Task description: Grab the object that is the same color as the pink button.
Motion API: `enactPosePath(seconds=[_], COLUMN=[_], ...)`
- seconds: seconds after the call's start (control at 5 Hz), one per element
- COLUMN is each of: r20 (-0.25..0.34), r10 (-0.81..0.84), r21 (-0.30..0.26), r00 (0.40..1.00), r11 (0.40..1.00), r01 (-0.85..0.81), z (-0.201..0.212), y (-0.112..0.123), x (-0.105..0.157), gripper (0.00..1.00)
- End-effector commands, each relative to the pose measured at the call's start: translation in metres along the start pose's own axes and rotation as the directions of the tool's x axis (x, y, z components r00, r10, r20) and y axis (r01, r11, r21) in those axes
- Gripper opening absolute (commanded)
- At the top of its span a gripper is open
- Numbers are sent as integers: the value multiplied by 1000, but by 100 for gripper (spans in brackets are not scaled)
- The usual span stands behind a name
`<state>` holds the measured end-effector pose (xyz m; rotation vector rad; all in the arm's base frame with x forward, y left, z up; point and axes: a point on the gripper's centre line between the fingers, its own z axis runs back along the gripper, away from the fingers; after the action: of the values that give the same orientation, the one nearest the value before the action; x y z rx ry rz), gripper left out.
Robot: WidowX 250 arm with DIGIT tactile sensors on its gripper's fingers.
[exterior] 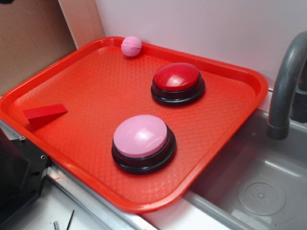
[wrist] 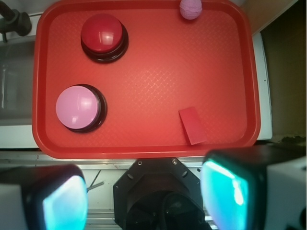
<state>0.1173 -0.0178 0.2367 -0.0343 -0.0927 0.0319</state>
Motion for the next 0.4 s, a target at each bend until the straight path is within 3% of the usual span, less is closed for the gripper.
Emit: enactPosePath(seconds=[0.0, 0.2], r20=[0, 39], r10=[0, 19], r21=[0, 56], r00=[1000, 999], r11=[1000, 998], r01=[0, -21], z=[0, -42], y=[0, 34], x=[0, 37], gripper=[100, 100])
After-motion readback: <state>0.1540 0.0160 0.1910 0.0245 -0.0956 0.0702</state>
